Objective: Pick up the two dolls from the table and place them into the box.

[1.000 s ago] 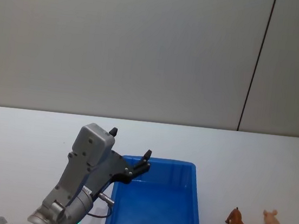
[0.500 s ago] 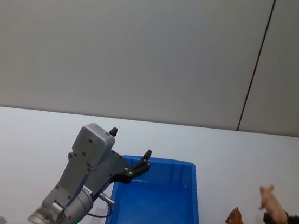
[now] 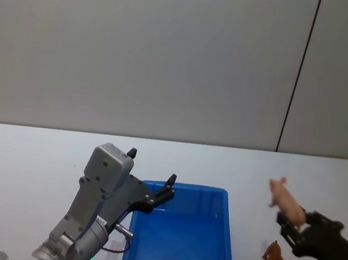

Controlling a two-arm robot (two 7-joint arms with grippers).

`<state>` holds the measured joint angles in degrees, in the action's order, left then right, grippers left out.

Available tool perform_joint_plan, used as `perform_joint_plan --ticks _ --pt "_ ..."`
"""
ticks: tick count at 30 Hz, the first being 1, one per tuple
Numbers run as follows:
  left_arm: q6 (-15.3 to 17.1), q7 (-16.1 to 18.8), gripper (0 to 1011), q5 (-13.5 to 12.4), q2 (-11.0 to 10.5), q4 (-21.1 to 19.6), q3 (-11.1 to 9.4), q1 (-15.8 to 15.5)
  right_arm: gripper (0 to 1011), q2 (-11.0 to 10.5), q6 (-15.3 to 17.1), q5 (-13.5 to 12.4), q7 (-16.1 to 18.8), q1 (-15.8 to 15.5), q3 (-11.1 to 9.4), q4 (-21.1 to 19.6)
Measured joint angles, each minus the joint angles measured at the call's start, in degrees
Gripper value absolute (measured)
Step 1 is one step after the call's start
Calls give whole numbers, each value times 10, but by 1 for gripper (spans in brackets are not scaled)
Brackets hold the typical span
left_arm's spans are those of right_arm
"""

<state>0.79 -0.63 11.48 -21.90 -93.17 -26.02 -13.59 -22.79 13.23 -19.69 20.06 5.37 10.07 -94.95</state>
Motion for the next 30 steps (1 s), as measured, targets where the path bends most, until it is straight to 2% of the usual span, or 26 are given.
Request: perform_joint_plan --ticks 8,15,16,18,22,24,30 --pt "0 0 1003 0 0 0 0 0 376 24 24 18 53 42 19 11" --pt "0 0 1003 0 0 0 0 0 390 54 51 38 98 81 43 38" --pt "0 0 1003 0 0 0 0 0 435 61 56 42 105 88 49 46" --pt "0 0 1003 0 0 0 0 0 461 68 63 48 115 97 56 56" --pt "0 0 1003 0 0 0 0 0 628 78 69 54 125 109 64 69" --pt "0 0 1003 0 0 0 0 0 661 81 72 57 128 112 67 73" --pt "0 0 1003 0 0 0 0 0 848 84 74 61 129 119 71 83"
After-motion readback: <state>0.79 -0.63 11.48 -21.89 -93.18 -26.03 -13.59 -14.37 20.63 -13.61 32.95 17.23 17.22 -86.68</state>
